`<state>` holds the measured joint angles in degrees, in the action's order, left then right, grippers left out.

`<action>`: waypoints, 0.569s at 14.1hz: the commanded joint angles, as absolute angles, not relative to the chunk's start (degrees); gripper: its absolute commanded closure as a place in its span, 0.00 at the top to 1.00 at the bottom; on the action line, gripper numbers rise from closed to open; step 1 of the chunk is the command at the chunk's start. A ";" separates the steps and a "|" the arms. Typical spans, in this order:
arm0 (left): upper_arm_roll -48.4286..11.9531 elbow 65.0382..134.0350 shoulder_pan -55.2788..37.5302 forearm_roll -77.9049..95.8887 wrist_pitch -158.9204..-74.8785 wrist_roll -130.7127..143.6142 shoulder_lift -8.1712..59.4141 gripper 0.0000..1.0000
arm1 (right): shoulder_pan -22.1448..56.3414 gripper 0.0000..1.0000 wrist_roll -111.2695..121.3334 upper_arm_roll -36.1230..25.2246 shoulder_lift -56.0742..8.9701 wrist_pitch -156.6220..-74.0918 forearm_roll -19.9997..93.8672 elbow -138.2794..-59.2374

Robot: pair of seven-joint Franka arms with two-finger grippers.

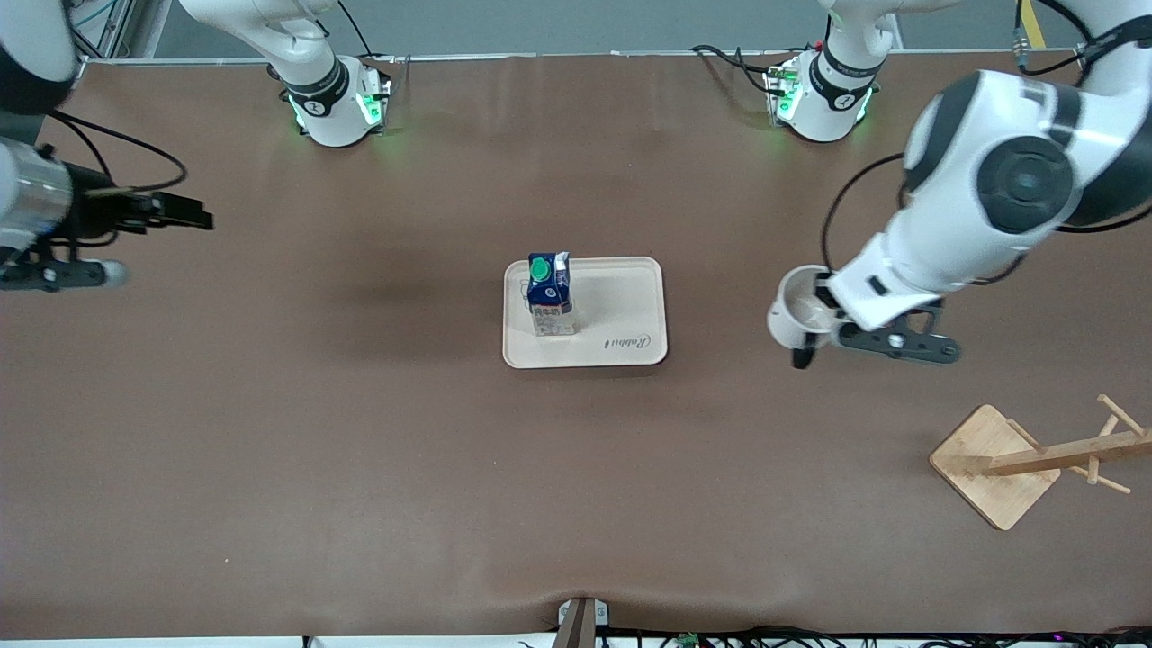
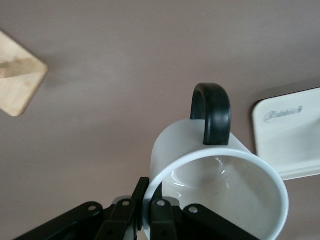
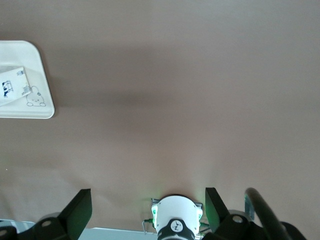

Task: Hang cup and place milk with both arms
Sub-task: 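Lift the mug toward the wooden stand while the right gripper reaches the carton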

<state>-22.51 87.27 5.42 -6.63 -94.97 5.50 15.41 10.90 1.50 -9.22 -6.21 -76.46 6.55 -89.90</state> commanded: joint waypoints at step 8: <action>-22.67 83.58 22.83 -5.19 -93.60 -3.16 13.80 0.00 | 32.40 1.00 -29.49 -9.49 -14.05 -93.49 13.54 -89.30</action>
<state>-22.26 83.83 19.61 -6.11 -93.68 -1.48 14.80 27.48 -21.00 -8.79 -12.24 -90.25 12.63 -89.88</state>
